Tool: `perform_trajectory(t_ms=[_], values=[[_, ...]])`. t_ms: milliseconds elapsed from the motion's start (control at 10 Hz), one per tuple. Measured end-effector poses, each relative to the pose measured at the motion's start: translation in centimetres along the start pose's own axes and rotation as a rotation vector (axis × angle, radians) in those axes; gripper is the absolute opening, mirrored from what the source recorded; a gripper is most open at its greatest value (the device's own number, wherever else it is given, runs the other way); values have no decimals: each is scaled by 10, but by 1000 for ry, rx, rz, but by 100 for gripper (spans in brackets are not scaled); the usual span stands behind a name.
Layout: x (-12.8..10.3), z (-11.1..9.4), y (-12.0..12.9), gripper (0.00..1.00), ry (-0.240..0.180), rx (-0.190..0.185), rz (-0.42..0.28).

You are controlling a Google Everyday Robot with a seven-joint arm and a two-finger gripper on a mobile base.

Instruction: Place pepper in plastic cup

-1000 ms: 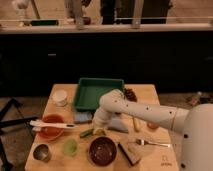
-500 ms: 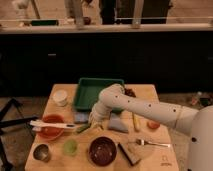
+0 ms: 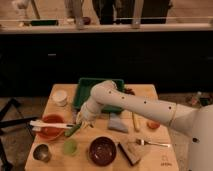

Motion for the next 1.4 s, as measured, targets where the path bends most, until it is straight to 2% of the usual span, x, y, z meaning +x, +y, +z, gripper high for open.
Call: perform_trajectory(t_ms=[300,500,700,1000,1400], values=[[-44,13,6,0,-63,-69,-139],[-55,20,13,0,-82,-109,-184],[-59,29,18,0,-94,-148,-205],[-56,41,26,0,-95,-184,-207],[-49,51,33,0,-84,-211,-187]])
